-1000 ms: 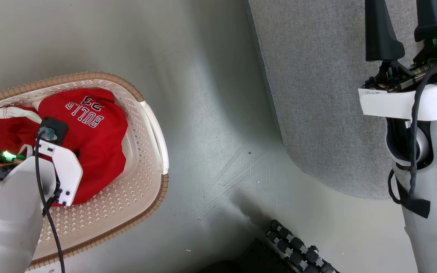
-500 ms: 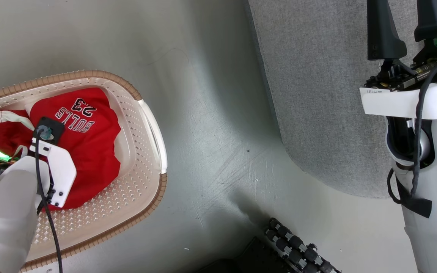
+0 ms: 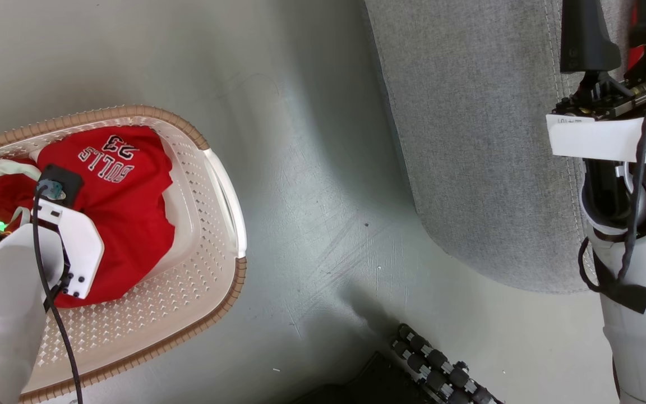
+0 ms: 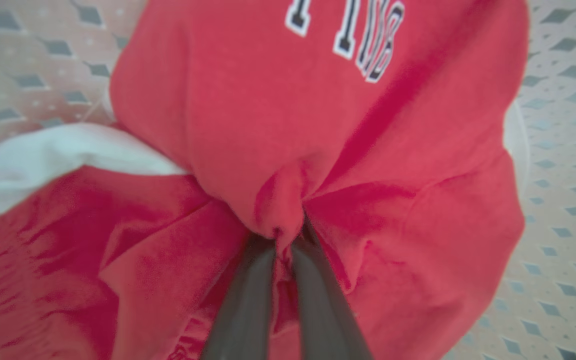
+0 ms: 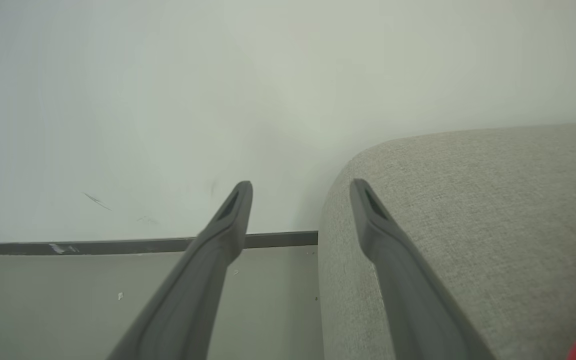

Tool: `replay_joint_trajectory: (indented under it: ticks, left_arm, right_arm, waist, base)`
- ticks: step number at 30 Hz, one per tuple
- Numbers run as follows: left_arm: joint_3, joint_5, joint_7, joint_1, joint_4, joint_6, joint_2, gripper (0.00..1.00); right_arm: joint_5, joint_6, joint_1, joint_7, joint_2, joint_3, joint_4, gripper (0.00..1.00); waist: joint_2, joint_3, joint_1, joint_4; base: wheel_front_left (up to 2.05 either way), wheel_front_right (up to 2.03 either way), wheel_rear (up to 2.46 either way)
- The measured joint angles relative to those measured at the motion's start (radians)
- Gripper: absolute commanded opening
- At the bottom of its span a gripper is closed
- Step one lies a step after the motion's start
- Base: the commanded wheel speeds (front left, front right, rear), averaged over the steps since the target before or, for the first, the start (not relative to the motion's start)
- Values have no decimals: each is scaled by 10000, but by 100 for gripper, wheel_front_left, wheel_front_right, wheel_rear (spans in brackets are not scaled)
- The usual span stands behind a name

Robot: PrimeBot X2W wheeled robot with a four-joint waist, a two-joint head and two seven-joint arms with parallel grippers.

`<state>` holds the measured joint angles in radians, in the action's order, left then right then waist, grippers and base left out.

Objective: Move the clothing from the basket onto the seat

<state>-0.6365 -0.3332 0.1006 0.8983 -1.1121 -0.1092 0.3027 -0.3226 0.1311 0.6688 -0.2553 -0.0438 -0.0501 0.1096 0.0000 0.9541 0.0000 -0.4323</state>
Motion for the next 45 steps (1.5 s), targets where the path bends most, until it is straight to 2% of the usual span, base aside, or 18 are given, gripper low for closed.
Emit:
replay_joint_trajectory:
  ticks: [6,25,34,45]
  left_arm:
    - [-90,-8,-489,174,44,-92,12,0]
    - [-485,-36,-2178,177,832,-178,-497,0]
    - [-594,-545,-3080,-210,1402,-178,-892,0]
    - [-662,-1321,-3377,-1011,2268,-178,-1126,0]
  right_arm:
    - [-29,0,181,0,0,136,31,100]
    - [276,0,181,0,0,334,-190,100]
    - [602,0,153,0,-4,307,-441,100]
    - [752,-2,-303,0,-127,387,-895,100]
  waist:
    - [0,-115,0,0]
    - [0,-1094,0,434]
    - [0,-1846,0,741]
    - [0,-3041,0,1260]
  base:
    - [0,0,0]
    - [0,0,0]
    - [0,0,0]
    - [0,0,0]
